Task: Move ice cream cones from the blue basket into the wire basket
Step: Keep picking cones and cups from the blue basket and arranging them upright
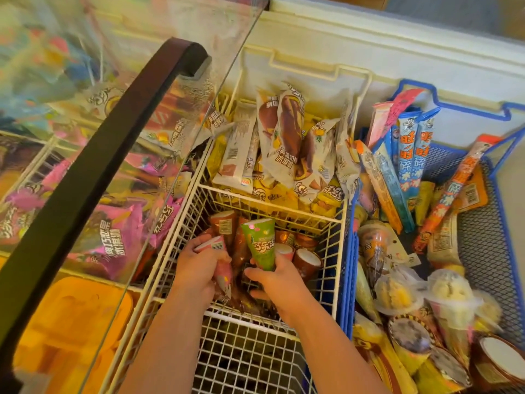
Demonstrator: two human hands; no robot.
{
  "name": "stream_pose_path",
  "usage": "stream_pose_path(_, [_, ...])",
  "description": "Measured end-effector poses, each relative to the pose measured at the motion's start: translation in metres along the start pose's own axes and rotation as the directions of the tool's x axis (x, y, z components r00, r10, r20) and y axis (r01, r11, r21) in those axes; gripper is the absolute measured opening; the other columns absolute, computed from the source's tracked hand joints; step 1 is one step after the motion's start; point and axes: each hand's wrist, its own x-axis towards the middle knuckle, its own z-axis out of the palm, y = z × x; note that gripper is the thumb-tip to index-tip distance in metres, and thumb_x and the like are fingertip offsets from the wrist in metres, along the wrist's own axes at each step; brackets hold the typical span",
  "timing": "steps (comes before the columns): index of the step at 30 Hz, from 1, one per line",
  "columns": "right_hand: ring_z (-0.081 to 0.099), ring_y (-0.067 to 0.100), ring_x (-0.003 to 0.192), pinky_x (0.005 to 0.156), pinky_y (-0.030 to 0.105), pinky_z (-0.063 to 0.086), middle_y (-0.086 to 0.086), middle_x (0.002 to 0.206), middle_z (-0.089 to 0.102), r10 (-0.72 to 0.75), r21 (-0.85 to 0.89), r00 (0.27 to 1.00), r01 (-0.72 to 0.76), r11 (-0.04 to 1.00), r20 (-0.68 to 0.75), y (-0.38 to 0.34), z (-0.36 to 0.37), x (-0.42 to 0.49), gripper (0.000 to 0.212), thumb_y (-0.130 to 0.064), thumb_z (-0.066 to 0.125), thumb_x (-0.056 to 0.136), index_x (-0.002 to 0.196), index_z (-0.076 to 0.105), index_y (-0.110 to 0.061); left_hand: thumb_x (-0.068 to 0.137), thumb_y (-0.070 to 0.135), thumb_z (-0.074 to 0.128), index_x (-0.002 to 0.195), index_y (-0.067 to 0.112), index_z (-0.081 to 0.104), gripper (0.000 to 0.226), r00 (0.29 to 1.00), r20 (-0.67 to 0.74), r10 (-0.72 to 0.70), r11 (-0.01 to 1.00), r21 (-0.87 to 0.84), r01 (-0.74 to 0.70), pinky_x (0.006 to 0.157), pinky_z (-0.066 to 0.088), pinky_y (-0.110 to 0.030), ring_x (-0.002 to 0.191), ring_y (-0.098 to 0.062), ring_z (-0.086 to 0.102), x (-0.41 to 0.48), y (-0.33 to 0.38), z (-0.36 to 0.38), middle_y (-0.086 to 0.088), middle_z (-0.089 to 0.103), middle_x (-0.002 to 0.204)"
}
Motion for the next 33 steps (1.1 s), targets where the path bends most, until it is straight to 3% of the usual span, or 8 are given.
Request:
stream_pose_path(4, [0.068, 0.025, 0.098, 0.086, 0.044, 0.059, 0.003, 0.099, 0.070, -0.039, -0.062, 0.996, 0.034, 0.998, -0.080, 0.009, 0.005, -0.008, 0.020, -0.012, 0.067, 0.087, 0.098, 0.060, -0.027, 0.071, -0.023, 0.060, 0.106, 0.022, 0.056, 0.057, 0.993, -0.079, 0.087, 0.994, 0.065, -0.082, 0.068, 0.056, -0.041, 0.087, -0.030, 0.064, -0.002, -0.006, 0.002, -0.012, 0.064, 0.103])
stream_pose_path(7, [0.066, 0.022, 0.097, 0.092, 0.042, 0.054, 0.003, 0.101, 0.070, -0.071, -0.193, 0.989, 0.045, 0.980, -0.129, 0.012, 0.006, -0.007, 0.027, -0.018, 0.070, 0.086, 0.111, 0.059, -0.022, 0.073, -0.014, 0.068, 0.116, 0.026, 0.054, 0.060, 0.967, -0.138, 0.215, 0.952, 0.249, -0.176, 0.085, 0.058, -0.051, 0.099, -0.031, 0.065, -0.009, -0.012, 0.004, -0.012, 0.065, 0.113])
stream_pose_path(12, [0.062, 0.023, 0.104, 0.091, 0.038, 0.052, 0.005, 0.113, 0.067, 0.011, -0.365, 0.991, -0.060, 0.929, -0.134, 0.014, 0.014, 0.001, 0.041, -0.040, 0.065, 0.087, 0.120, 0.058, -0.017, 0.078, 0.000, 0.071, 0.154, 0.017, 0.019, 0.094, 0.967, -0.075, 0.245, 0.764, 0.629, -0.144, 0.095, 0.048, -0.045, 0.121, -0.039, 0.056, -0.012, -0.009, 0.008, -0.018, 0.056, 0.133])
stream_pose_path(21, [0.065, 0.030, 0.096, 0.069, 0.031, 0.046, 0.014, 0.106, 0.067, -0.028, -0.686, 0.988, -0.084, 0.723, -0.150, 0.006, 0.013, -0.008, 0.048, -0.050, 0.059, 0.089, 0.106, 0.062, -0.005, 0.087, 0.014, 0.066, 0.153, 0.015, -0.003, 0.095, 0.975, 0.006, 0.222, 0.444, 0.889, -0.107, 0.092, 0.045, -0.050, 0.118, -0.051, 0.053, -0.021, -0.006, 0.010, -0.035, 0.047, 0.136])
stream_pose_path(25, [0.067, 0.030, 0.090, 0.064, 0.030, 0.046, 0.015, 0.100, 0.068, -0.158, -0.709, 0.970, -0.018, 0.705, -0.183, -0.004, 0.005, -0.026, 0.022, -0.033, 0.060, 0.090, 0.088, 0.060, -0.011, 0.088, 0.023, 0.067, 0.150, 0.009, 0.009, 0.086, 0.982, 0.021, 0.188, 0.316, 0.945, -0.080, 0.087, 0.043, -0.046, 0.119, -0.052, 0.051, -0.043, -0.001, 0.017, -0.036, 0.037, 0.142])
stream_pose_path(28, [0.067, 0.027, 0.090, 0.071, 0.031, 0.055, 0.012, 0.102, 0.068, -0.233, -0.714, 0.948, 0.009, 0.700, -0.216, -0.017, -0.005, -0.039, 0.017, -0.019, 0.053, 0.093, 0.098, 0.066, -0.009, 0.092, 0.028, 0.061, 0.146, 0.004, 0.023, 0.071, 0.953, 0.105, 0.284, 0.258, 0.949, -0.182, 0.094, 0.042, -0.049, 0.122, -0.050, 0.048, -0.069, 0.000, 0.027, -0.030, 0.036, 0.144])
stream_pose_path(31, [0.067, 0.013, 0.080, 0.073, 0.025, 0.056, 0.003, 0.098, 0.072, -0.391, -0.648, 0.891, 0.161, 0.744, -0.228, -0.034, -0.024, -0.058, 0.024, -0.018, 0.050, 0.097, 0.106, 0.072, -0.017, 0.094, 0.036, 0.055, 0.140, 0.006, 0.040, 0.057, 0.854, 0.270, 0.445, 0.128, 0.924, -0.359, 0.108, 0.034, -0.054, 0.132, -0.041, 0.043, -0.097, -0.004, 0.045, -0.020, 0.045, 0.143])
stream_pose_path(33, [0.066, 0.009, 0.069, 0.066, 0.025, 0.056, -0.001, 0.087, 0.073, -0.488, -0.592, 0.827, 0.252, 0.766, -0.280, -0.043, -0.044, -0.071, 0.022, -0.021, 0.051, 0.096, 0.095, 0.072, -0.019, 0.093, 0.042, 0.053, 0.124, 0.016, 0.058, 0.040, 0.757, 0.318, 0.571, 0.125, 0.877, -0.464, 0.101, 0.038, -0.047, 0.123, -0.033, 0.049, -0.113, -0.010, 0.063, -0.011, 0.057, 0.129])
